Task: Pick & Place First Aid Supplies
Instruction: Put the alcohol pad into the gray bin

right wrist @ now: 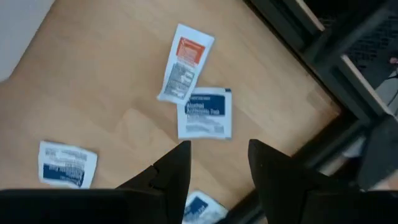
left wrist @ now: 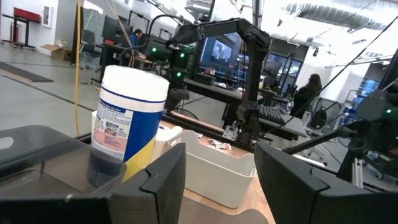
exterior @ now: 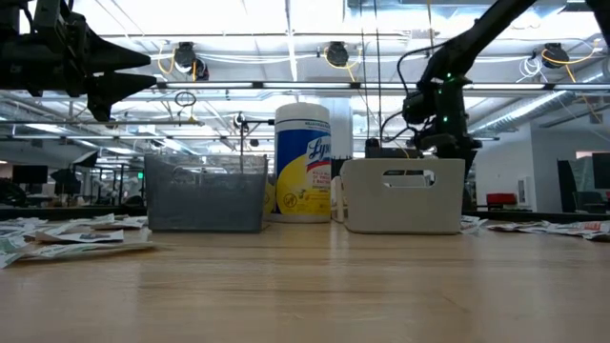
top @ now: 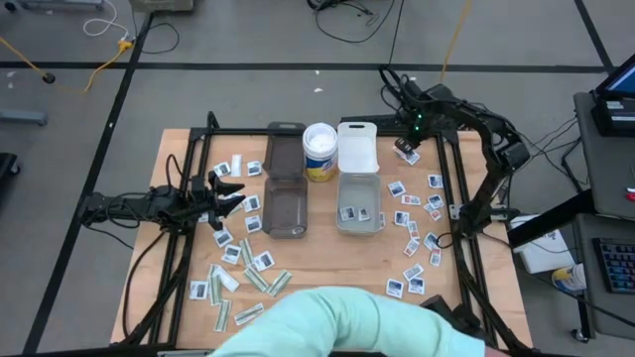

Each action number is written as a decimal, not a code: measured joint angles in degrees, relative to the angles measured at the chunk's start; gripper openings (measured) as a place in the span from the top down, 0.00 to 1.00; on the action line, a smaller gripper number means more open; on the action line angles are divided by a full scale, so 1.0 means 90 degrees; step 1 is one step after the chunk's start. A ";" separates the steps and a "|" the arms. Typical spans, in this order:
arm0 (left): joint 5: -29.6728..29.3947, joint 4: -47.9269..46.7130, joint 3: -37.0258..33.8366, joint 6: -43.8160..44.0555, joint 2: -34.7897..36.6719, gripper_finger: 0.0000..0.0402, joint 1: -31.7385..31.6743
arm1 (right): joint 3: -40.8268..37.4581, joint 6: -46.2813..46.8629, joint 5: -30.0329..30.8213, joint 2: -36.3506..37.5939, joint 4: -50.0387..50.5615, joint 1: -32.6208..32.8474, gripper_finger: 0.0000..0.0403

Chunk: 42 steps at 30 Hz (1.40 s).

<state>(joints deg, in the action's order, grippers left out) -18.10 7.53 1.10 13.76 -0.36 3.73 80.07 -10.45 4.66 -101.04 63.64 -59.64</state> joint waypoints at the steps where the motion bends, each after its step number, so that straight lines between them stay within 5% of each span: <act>1: -0.0001 0.0000 -0.0002 0.0000 0.0000 0.51 0.0000 | 0.0000 0.0009 0.0000 -0.0061 -0.0082 0.0000 0.61; 30: 0.0000 -0.0002 0.0000 0.0000 -0.0001 0.51 0.0000 | -0.0583 -0.0053 -0.0030 -0.0965 -0.1008 -0.0371 0.62; 42: 0.0000 -0.0002 -0.0001 0.0000 0.0000 0.51 0.0000 | -0.0826 -0.0156 -0.0053 -0.0947 -0.1026 -0.0378 0.94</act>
<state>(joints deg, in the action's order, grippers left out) -18.10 7.51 1.10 13.76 -0.37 3.73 72.63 -11.85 4.19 -109.56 54.41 -63.04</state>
